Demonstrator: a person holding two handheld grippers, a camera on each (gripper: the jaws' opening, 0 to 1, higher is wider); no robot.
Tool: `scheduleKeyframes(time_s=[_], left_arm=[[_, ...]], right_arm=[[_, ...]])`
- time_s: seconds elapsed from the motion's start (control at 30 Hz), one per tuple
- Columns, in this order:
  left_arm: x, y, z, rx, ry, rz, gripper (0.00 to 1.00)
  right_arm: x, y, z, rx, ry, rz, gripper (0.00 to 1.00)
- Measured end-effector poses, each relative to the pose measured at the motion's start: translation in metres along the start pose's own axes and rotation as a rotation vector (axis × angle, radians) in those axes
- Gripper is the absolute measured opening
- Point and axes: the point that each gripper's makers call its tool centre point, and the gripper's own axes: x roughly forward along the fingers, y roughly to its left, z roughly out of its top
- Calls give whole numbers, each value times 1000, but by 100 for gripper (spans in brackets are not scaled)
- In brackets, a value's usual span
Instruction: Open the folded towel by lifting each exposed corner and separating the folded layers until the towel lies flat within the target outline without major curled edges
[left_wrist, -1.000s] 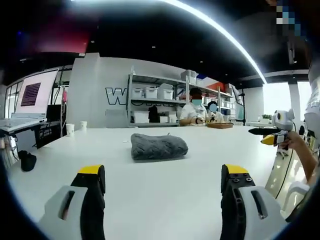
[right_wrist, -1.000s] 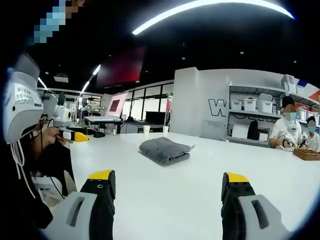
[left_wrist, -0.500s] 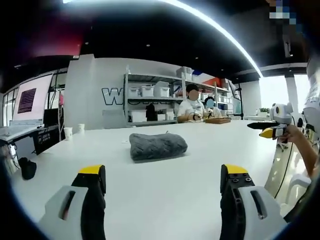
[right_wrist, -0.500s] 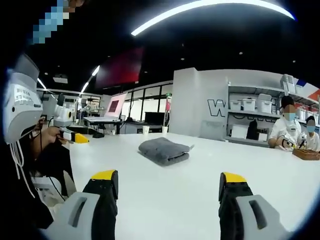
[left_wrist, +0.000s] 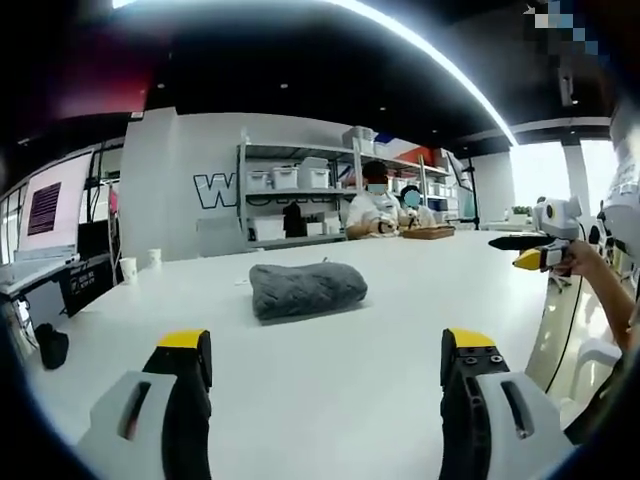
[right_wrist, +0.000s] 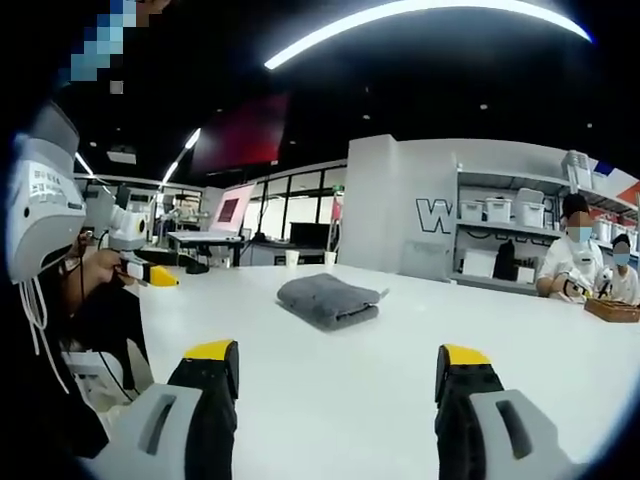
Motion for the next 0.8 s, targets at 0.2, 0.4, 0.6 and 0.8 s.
scheduleKeyframes(time_s=[0.2,0.4,0.6,0.8], left_arm=[[-2,4,-1,10,5,8,93],[-6,8,4,16,-11,19,93],[-8,11,4,16,-15,28,93],[-8,12,3,19,-15,25,94]], right_arm=[[0,0,-2,3,5,-8,79],[2,3,-2,-6,10,1,79],[2,4,-1,-8,13,5,79],[3,4,-2,-6,13,2,77]])
